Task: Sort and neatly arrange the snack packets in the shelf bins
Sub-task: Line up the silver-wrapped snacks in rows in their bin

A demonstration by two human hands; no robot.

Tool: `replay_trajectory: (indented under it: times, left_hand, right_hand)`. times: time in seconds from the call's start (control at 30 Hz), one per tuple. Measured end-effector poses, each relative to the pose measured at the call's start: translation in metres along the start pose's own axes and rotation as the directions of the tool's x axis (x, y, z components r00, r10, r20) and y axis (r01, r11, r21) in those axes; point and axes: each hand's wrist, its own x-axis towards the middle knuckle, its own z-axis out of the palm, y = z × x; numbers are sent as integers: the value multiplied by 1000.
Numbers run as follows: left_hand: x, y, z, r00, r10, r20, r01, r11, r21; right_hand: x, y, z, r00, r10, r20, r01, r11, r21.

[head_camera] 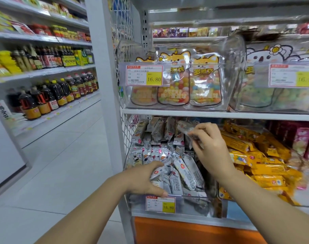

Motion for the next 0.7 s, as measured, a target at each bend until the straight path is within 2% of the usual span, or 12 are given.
replay_trajectory:
  times: [0.1, 0.2, 0.37, 0.47, 0.6, 0.67, 0.7]
  left_hand:
    - [-1, -2, 1, 998, 30, -50, -34, 996, -82]
    - [-2, -4, 3, 991, 70, -118, -88, 984, -154]
    - [-2, -5, 7, 977, 109, -181, -131, 985, -113]
    - [-4, -4, 7, 946, 102, -308, -147, 981, -128]
    - [-10, 4, 1, 816, 48, -576, -218, 948, -230]
    - [-11, 12, -3, 728, -27, -685, -289, 894, -343]
    - [-10, 17, -5, 690, -73, -720, -317, 864, -391]
  right_hand:
    - [11, 8, 18, 992, 112, 58, -108, 992, -67]
    - [20, 11, 28, 962, 199, 189, -180, 977, -114]
    - [11, 10, 32, 926, 209, 314, -189, 978, -94]
    - [8, 11, 25, 911, 216, 350, -198, 976, -87]
    - [1, -3, 5, 933, 166, 319, -173, 985, -8]
    - [-2, -22, -5, 914, 145, 380, -198, 974, 105]
    - [-4, -33, -9, 881, 154, 448, -248, 956, 158]
